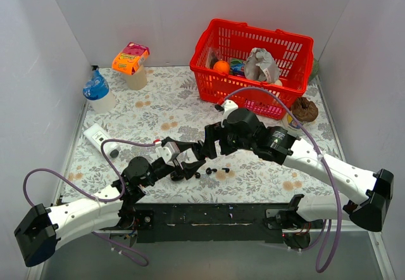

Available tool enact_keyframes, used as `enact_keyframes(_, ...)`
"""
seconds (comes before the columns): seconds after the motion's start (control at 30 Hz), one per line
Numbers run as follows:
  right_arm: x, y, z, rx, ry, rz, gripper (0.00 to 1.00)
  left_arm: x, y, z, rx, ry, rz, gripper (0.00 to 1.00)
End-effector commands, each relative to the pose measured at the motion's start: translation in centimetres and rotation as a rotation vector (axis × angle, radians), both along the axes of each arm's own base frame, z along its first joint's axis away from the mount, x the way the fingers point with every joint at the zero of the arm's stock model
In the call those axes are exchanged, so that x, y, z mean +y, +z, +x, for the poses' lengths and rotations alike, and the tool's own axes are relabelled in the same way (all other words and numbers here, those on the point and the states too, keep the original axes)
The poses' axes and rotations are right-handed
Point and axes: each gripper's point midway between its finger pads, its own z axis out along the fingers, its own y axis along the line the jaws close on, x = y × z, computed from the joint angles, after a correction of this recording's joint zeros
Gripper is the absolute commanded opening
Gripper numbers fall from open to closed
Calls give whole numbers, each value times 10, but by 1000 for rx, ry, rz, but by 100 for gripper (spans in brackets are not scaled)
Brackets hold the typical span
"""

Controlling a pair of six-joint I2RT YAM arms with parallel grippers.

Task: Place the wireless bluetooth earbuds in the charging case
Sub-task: Open the charging case, then adjust the charging case.

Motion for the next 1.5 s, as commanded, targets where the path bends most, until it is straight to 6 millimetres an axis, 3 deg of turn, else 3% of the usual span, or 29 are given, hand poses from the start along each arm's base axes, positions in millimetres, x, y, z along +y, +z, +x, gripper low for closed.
enact_keyframes(0.0, -7, 10, 5, -36, -31, 16, 87, 0, 21, 3, -38, 14, -40, 0)
enact_keyframes(0.13, 1, 27, 2, -70, 18, 81, 85, 0, 18, 4, -33, 19, -29, 0)
enact_keyframes(0.27, 6, 31, 2, -82, 44, 79, 78, 0, 18, 5, -31, 22, -27, 0)
enact_keyframes(0.4, 12, 27, 4, -75, 56, 66, 60, 0, 19, 6, -34, 27, -25, 0)
enact_keyframes(0.83, 22, 24, 11, -76, 63, 65, 51, -2, 21, 5, -38, 17, -30, 0)
enact_keyframes(1.07, 24, 22, 14, -79, 52, 63, 32, -3, 19, 4, -28, 11, -26, 0)
enact_keyframes(1.17, 23, 22, 13, -81, 57, 58, 20, -2, 16, 4, -26, 12, -26, 0)
enact_keyframes(1.27, 20, 22, 14, -89, 58, 45, 1, -3, 16, 5, -16, 14, -32, 0)
enact_keyframes(1.37, 18, 26, 12, -105, 77, 31, 1, -2, 15, 7, 7, 31, -40, 0)
enact_keyframes(1.4, 17, 32, 12, -133, 96, 26, 1, -2, 14, 10, 20, 43, -42, 5)
enact_keyframes(1.43, 15, 33, 11, -143, 106, 15, 1, -2, 10, 11, 53, 56, -38, 24)
enact_keyframes(1.47, 13, 35, 11, -161, 112, 4, 1, -2, 14, 14, 67, 71, -45, 35)
